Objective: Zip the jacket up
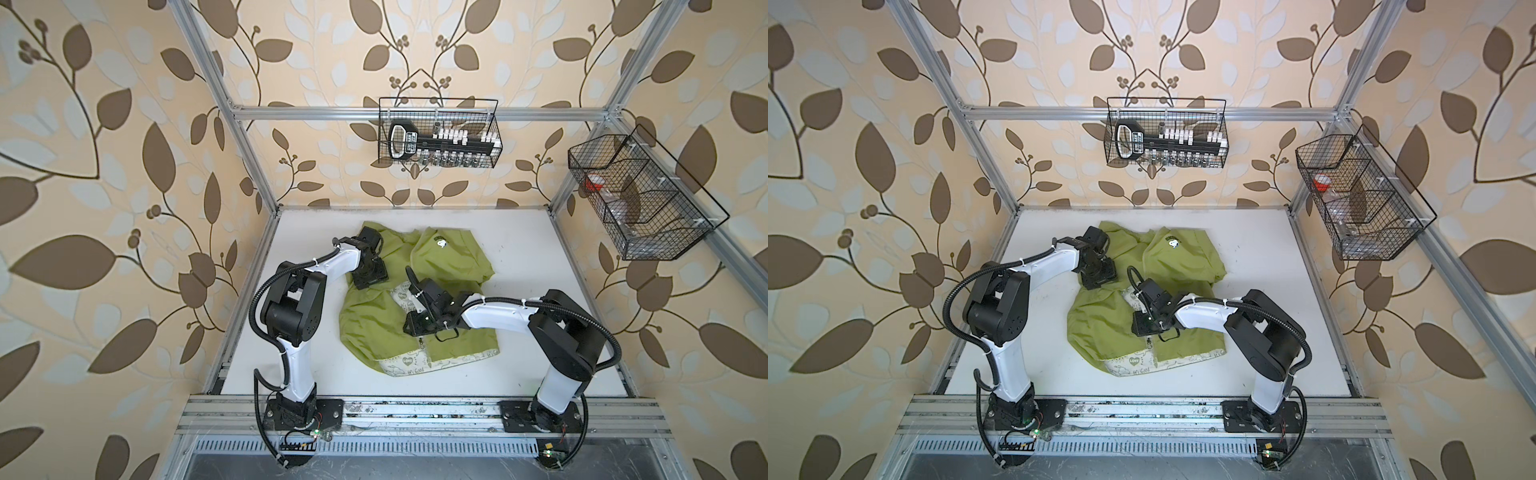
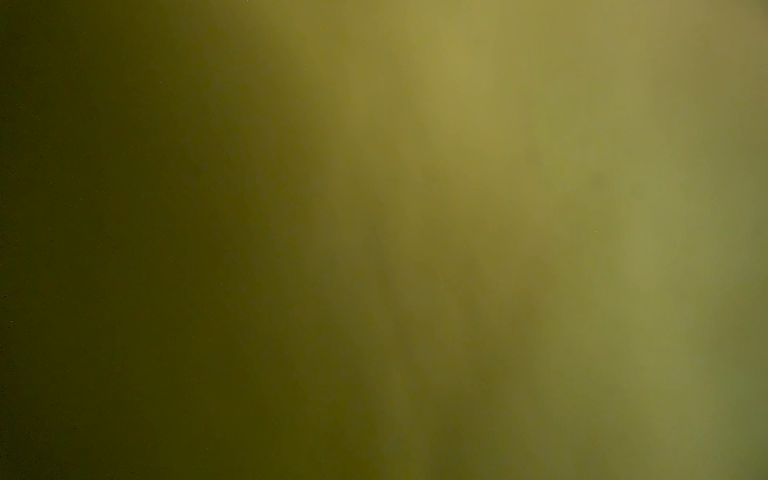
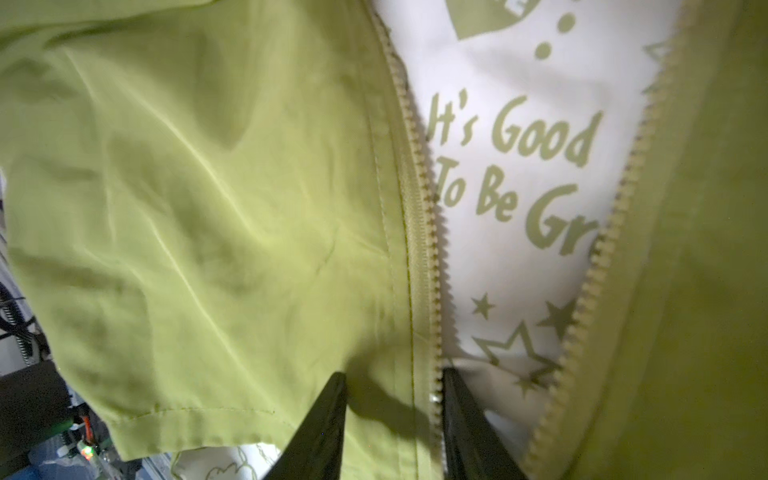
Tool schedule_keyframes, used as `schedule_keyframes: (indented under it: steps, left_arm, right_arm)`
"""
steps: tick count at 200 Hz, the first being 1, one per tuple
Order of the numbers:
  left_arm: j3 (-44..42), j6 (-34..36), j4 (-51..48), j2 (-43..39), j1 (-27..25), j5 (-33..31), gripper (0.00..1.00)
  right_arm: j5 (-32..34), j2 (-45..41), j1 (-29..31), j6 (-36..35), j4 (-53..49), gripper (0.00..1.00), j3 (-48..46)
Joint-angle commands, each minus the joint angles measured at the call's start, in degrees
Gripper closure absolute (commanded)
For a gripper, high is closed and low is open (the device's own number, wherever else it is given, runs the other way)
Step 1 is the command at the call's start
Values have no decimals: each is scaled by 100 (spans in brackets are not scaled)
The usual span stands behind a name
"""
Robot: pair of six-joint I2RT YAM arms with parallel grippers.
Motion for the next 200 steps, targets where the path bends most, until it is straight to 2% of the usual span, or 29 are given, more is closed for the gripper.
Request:
schedule_keyframes:
  steps: [1, 25, 72, 126, 150, 200]
  left_arm:
    - [292, -51, 0, 256, 87, 50, 40]
    - [429, -185, 52, 531, 151, 100, 42]
    - [589, -504, 303, 808, 232, 247, 42]
    - [658, -675, 529, 902, 250, 452, 43]
    - [722, -733, 590, 795, 326, 464, 39]
    - [1037, -865, 805, 530, 507, 543, 29]
  right_arm:
    - [-465, -43, -4, 138, 385, 68, -233]
    - [-695, -276, -29, 286, 538, 76, -389]
    - [-1047, -562, 94, 682, 1119, 80, -717]
    - [-1135, -192, 157, 929, 1412, 100, -684]
    - [-1122, -292, 169, 1011, 1379, 100, -715]
    - [-842, -1135, 246, 1187, 1239, 100, -1101]
